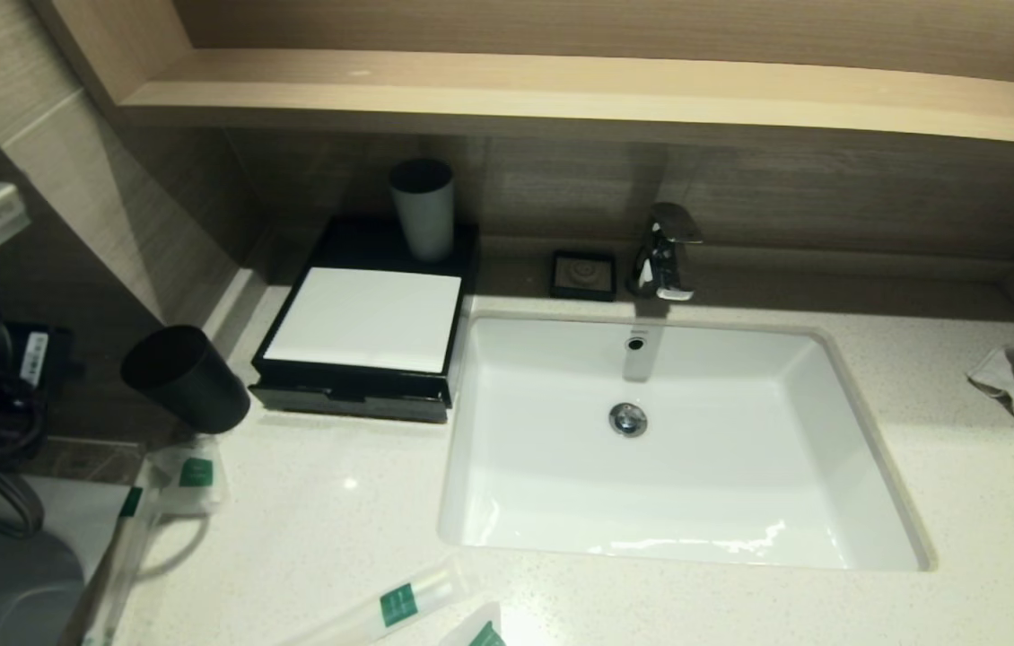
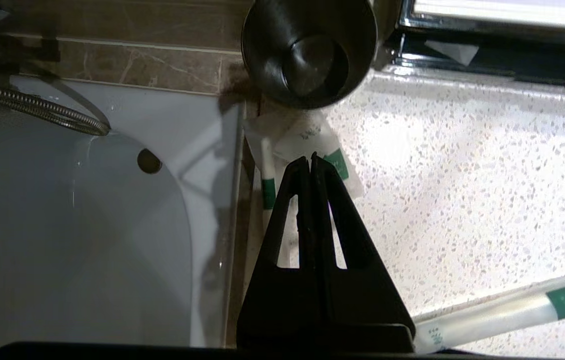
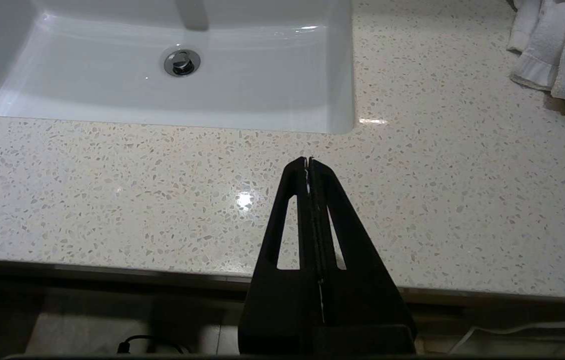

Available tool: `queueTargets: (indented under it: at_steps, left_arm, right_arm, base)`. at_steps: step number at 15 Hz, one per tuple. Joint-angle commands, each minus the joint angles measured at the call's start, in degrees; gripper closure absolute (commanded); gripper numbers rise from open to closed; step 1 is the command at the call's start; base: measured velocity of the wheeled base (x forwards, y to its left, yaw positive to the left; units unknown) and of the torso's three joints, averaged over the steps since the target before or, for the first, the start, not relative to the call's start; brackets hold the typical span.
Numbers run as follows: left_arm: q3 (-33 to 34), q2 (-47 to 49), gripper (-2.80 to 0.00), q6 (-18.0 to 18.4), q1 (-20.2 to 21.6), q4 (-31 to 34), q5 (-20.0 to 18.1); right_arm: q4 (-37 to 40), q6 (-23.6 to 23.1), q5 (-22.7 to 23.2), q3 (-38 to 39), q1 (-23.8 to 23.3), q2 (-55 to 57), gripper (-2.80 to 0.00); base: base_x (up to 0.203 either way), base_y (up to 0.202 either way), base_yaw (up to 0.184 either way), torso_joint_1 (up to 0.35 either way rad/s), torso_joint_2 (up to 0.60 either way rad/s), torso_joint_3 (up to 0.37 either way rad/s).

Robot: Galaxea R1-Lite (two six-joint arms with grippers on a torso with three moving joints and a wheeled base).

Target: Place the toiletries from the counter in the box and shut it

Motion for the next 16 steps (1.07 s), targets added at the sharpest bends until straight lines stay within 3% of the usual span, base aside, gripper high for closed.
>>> queueTargets:
  at_steps: [1, 7, 15, 16]
  left_arm:
    - [-3.5, 5.9, 0.00, -0.9, 0.2, 0.6, 0.1]
    - [-9.0, 13.1, 0.00, -1.7, 3.6, 1.3, 0.7]
    - [-9.2, 14.1, 0.00, -1.9, 4.9, 1.2, 0.2]
    - [-9.0, 14.0, -2.80, -2.3, 5.0, 1.2, 0.2]
  right_arm:
    - [0.0, 0.0, 0.0, 0.0, 0.0, 0.0, 0.00]
    - [0.0, 0.0, 0.0, 0.0, 0.0, 0.0, 0.00]
    - [0.0, 0.0, 0.0, 0.0, 0.0, 0.0, 0.00]
    - [0.0, 0.0, 0.0, 0.0, 0.0, 0.0, 0.00]
  base:
    - [0.000, 0.000, 0.000, 0.000, 0.00, 0.000]
    - [0.000, 0.000, 0.000, 0.000, 0.00, 0.000]
    - [0.000, 0.000, 0.000, 0.000, 0.00, 0.000]
    - [0.000, 0.000, 0.000, 0.000, 0.00, 0.000]
